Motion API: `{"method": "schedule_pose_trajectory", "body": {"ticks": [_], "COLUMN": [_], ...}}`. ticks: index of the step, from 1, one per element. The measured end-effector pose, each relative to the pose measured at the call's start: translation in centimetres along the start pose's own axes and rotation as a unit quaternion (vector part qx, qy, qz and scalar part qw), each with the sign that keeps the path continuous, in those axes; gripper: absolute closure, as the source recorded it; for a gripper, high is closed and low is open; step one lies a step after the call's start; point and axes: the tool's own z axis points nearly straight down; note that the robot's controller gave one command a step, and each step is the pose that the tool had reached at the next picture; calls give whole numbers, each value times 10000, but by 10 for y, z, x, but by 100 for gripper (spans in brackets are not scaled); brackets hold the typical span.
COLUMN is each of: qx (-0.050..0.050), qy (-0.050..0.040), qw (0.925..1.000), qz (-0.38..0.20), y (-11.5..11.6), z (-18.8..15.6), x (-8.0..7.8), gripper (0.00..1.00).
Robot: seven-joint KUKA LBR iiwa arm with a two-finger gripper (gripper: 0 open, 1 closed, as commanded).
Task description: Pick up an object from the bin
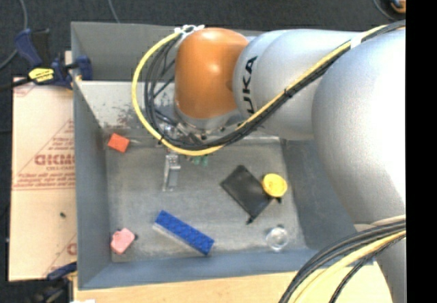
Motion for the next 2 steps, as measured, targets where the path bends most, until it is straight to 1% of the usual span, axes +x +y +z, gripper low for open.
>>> {"method": "schedule_pose_trajectory", "body": {"ticks": [1, 2], "qx": [3, -7], "qy": [42, -15], "qw": [9944, 9956], "qz": [-1060, 933], "y": [2, -36], "z": [73, 62], "x": [74, 58], "gripper": [0, 0]}}
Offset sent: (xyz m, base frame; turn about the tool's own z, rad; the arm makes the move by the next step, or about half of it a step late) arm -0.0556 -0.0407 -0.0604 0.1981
